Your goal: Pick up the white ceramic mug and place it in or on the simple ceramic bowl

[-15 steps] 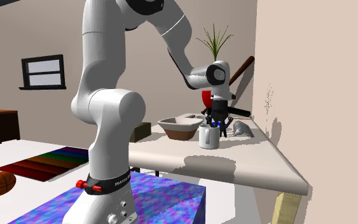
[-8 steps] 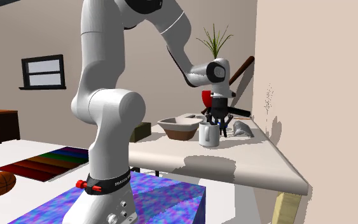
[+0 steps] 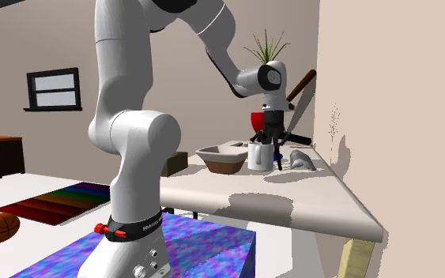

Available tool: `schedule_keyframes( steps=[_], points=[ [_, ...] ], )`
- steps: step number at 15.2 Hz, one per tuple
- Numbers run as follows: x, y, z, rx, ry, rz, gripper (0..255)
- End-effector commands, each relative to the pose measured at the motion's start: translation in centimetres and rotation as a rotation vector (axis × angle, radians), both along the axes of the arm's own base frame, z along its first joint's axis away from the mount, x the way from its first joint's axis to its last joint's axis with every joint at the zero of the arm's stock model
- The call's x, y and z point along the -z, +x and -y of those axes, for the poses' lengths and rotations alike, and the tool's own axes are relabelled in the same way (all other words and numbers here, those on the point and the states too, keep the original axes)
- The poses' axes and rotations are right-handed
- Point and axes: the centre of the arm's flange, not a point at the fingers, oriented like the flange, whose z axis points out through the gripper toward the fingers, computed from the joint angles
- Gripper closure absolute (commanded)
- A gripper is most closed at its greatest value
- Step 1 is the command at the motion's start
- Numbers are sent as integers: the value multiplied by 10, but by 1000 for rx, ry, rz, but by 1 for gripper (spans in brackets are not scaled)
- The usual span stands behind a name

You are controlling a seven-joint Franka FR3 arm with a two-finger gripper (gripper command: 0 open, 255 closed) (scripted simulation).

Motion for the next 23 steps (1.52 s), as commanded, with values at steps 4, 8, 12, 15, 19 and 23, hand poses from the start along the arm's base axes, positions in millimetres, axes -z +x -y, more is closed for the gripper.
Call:
schedule_keyframes(
  steps=[4, 8, 12, 15, 19, 23],
  points=[
    [-27, -1, -1, 0, 0, 0, 255],
    [-48, -1, -1, 0, 0, 0, 255],
    [-69, -1, -1, 0, 0, 0, 255],
    [-85, -1, -1, 0, 0, 0, 255],
    [-106, -1, -1, 0, 0, 0, 255],
    [-125, -1, -1, 0, 0, 0, 255]
  ],
)
